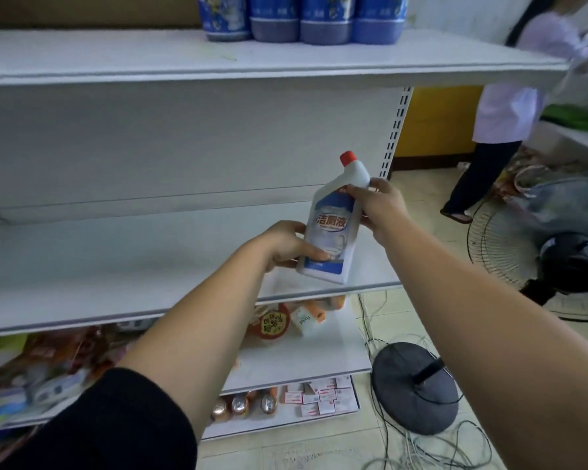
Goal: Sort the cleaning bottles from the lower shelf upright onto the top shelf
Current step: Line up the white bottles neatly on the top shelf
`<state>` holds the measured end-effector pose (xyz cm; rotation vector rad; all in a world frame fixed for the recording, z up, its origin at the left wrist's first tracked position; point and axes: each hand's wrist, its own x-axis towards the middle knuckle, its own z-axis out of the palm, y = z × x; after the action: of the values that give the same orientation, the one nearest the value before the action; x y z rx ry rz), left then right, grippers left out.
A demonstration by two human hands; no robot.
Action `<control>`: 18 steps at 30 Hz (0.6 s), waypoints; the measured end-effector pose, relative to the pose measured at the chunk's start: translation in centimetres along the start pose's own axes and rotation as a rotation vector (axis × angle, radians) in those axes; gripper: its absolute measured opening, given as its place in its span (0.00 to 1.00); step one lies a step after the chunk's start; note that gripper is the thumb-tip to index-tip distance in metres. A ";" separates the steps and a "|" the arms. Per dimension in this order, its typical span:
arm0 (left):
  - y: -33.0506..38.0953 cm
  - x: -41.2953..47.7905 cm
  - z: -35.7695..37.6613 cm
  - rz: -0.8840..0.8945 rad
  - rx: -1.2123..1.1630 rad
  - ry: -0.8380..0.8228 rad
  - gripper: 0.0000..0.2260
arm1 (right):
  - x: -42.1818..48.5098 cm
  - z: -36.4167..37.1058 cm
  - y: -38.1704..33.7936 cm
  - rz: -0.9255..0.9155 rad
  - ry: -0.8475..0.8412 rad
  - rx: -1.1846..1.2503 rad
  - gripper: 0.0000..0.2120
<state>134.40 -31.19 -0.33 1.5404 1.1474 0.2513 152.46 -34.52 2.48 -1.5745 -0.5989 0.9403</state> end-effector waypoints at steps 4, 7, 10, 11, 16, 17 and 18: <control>-2.0 -6.0 -1.6 0.034 0.000 0.050 0.24 | -5.9 3.1 0.4 -0.115 -0.040 -0.006 0.27; -3.9 -11.1 -3.1 0.087 0.011 0.109 0.20 | -10.7 5.6 0.6 -0.180 -0.074 0.032 0.25; -6.2 -16.4 -4.6 0.142 0.019 0.182 0.18 | -15.5 8.6 0.8 -0.219 -0.105 0.092 0.24; -7.0 -18.2 -5.2 0.154 0.014 0.205 0.17 | -17.0 9.7 0.9 -0.240 -0.124 0.105 0.23; -10.5 -27.2 -9.4 0.169 -0.018 0.311 0.22 | -24.6 15.7 0.4 -0.324 -0.252 0.115 0.18; -11.1 -28.9 -10.4 0.172 -0.022 0.331 0.23 | -26.0 17.0 0.3 -0.335 -0.287 0.128 0.18; -11.7 -30.5 -11.5 0.173 -0.024 0.353 0.24 | -27.3 18.3 0.0 -0.342 -0.322 0.136 0.18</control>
<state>105.08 -48.47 6.23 1.6156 1.2764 0.6726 122.26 -46.10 8.64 -1.1597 -0.9755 0.9552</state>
